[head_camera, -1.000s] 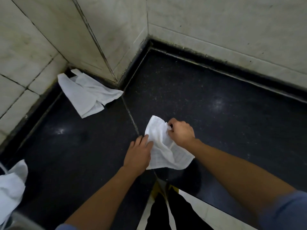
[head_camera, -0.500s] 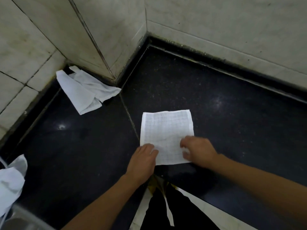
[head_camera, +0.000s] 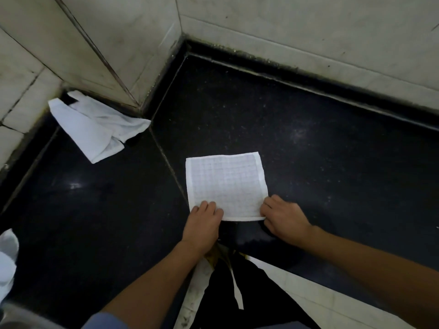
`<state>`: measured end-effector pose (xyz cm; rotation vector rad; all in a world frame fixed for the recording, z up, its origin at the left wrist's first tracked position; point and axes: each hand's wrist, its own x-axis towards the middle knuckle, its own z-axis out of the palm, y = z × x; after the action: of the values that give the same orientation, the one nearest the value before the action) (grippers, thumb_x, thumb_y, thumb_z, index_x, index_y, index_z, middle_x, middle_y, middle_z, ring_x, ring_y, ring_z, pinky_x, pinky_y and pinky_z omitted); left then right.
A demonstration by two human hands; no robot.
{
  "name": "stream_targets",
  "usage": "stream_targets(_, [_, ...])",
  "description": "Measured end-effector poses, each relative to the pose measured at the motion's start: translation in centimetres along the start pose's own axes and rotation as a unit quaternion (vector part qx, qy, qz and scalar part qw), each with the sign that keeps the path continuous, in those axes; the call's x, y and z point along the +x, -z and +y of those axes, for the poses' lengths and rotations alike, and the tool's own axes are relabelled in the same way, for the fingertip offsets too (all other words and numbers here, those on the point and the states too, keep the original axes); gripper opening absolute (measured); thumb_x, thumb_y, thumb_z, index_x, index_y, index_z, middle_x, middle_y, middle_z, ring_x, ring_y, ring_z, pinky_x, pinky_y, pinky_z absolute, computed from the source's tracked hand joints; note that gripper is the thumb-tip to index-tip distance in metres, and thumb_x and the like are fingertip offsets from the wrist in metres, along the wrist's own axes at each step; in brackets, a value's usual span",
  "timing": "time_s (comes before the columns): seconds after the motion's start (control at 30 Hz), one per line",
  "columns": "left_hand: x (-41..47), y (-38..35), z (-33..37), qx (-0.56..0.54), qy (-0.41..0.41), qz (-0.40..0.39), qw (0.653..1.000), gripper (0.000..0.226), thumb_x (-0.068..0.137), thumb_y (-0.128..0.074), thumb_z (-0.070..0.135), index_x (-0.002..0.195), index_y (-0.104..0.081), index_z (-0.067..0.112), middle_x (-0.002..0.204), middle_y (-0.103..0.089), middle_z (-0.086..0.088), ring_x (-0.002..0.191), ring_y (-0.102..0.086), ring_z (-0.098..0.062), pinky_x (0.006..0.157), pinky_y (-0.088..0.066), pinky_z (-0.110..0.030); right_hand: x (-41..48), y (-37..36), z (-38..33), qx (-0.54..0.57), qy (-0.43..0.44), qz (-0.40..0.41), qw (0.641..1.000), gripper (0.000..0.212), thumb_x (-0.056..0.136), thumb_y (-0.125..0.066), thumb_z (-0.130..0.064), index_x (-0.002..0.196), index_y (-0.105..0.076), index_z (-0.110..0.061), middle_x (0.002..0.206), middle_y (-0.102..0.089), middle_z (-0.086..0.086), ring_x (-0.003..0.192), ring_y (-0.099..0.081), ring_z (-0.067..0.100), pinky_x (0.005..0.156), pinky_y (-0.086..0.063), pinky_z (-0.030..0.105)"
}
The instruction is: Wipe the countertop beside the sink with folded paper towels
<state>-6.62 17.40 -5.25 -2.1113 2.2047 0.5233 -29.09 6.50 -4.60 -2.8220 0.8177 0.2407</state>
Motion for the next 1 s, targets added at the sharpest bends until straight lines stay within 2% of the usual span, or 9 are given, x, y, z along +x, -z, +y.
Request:
stream_targets(0.1, [-1.0, 0.3, -0.8, -0.01, -0.023, -0.017, 1.0, 0.032, 0.046, -0.08, 0.006, 0.071, -0.061, 0.016, 0.07, -0.057, 0.0, 0.061, -0.055, -0.018, 0.051, -0.045, -0.028, -0.9, -0.3, 0.1, 0.009, 0.008, -0.027, 1.0, 0.023, 0.053, -0.077, -0.016, 0.067, -0.058, -0.018, 0.072, -0.056, -0.003, 0.065, -0.057, 0.018, 0.039, -0.033, 0.027])
stream_targets(0.17, [-2.0, 0.5, -1.5, -0.068, -0.028, -0.047, 0.996, 0.02, 0.058, -0.073, 0.001, 0.07, -0.063, 0.014, 0.071, -0.059, -0.001, 0.063, -0.058, -0.019, 0.053, -0.045, -0.029, -1.1, 0.0, 0.3, 0.031, 0.0, -0.057, 0.998, 0.022, 0.057, -0.077, -0.017, 0.071, -0.061, -0.019, 0.075, -0.058, -0.005, 0.07, -0.058, 0.016, 0.043, -0.039, 0.028])
stream_targets(0.27, [-2.9, 1.3, -3.0, -0.183, 0.033, -0.082, 0.979, 0.019, 0.085, -0.056, 0.005, 0.093, -0.072, 0.011, 0.09, -0.069, -0.003, 0.082, -0.065, -0.02, 0.072, -0.052, -0.032, -0.8, 1.2, 1.5, 0.105, -0.058, -0.124, 0.985, 0.018, 0.086, -0.057, -0.025, 0.102, -0.063, -0.024, 0.102, -0.063, -0.007, 0.097, -0.057, 0.014, 0.074, -0.047, 0.031])
stream_targets(0.37, [-2.2, 3.5, -4.9, -0.275, 0.101, -0.085, 0.952, 0.018, 0.09, -0.06, 0.014, 0.103, -0.072, 0.015, 0.094, -0.069, 0.004, 0.083, -0.063, -0.008, 0.076, -0.05, -0.023, 1.2, 3.2, 2.9, 0.17, -0.113, -0.089, 0.975, 0.023, 0.093, -0.05, -0.029, 0.113, -0.063, -0.029, 0.111, -0.065, -0.009, 0.101, -0.059, 0.013, 0.082, -0.045, 0.028])
stream_targets(0.5, [0.9, 5.2, -7.4, -0.348, 0.187, -0.063, 0.917, 0.011, 0.089, -0.064, 0.013, 0.094, -0.073, 0.016, 0.078, -0.067, 0.008, 0.071, -0.061, -0.003, 0.069, -0.048, -0.024, 6.1, 5.0, 4.5, 0.215, -0.171, -0.041, 0.961, 0.024, 0.093, -0.056, -0.03, 0.114, -0.065, -0.026, 0.108, -0.068, -0.003, 0.098, -0.063, 0.02, 0.081, -0.049, 0.033])
stream_targets(0.63, [4.6, 5.0, -9.1, -0.346, 0.275, -0.008, 0.897, 0.008, 0.085, -0.068, 0.015, 0.085, -0.072, 0.008, 0.072, -0.067, -0.003, 0.071, -0.066, -0.021, 0.07, -0.055, -0.032, 10.2, 4.8, 5.4, 0.204, -0.209, -0.045, 0.956, 0.02, 0.092, -0.054, -0.029, 0.109, -0.063, -0.026, 0.105, -0.068, 0.001, 0.096, -0.063, 0.024, 0.078, -0.049, 0.035])
stream_targets(0.73, [6.8, 4.9, -9.6, -0.331, 0.304, 0.017, 0.893, 0.011, 0.084, -0.069, 0.018, 0.081, -0.07, 0.007, 0.071, -0.066, -0.008, 0.07, -0.065, -0.026, 0.073, -0.056, -0.035, 12.0, 4.2, 5.8, 0.187, -0.236, -0.042, 0.953, 0.021, 0.093, -0.05, -0.029, 0.109, -0.062, -0.025, 0.106, -0.068, 0.004, 0.095, -0.062, 0.027, 0.08, -0.049, 0.037])
stream_targets(0.9, [8.5, 4.1, -9.7, -0.291, 0.341, 0.023, 0.894, 0.016, 0.085, -0.068, 0.024, 0.075, -0.064, 0.012, 0.078, -0.064, -0.007, 0.079, -0.064, -0.024, 0.071, -0.05, -0.032, 12.7, 3.2, 6.1, 0.143, -0.25, -0.041, 0.957, 0.022, 0.096, -0.045, -0.031, 0.112, -0.058, -0.022, 0.103, -0.067, 0.007, 0.091, -0.062, 0.029, 0.075, -0.048, 0.036])
stream_targets(1.0, [8.6, 4.1, -9.2, -0.253, 0.357, 0.009, 0.899, 0.017, 0.086, -0.066, 0.03, 0.083, -0.061, 0.014, 0.086, -0.061, -0.005, 0.083, -0.058, -0.022, 0.071, -0.048, -0.032, 12.6, 3.2, 5.9, 0.123, -0.253, -0.037, 0.959, 0.025, 0.096, -0.046, -0.033, 0.115, -0.056, -0.021, 0.11, -0.062, 0.006, 0.097, -0.059, 0.028, 0.078, -0.047, 0.037])
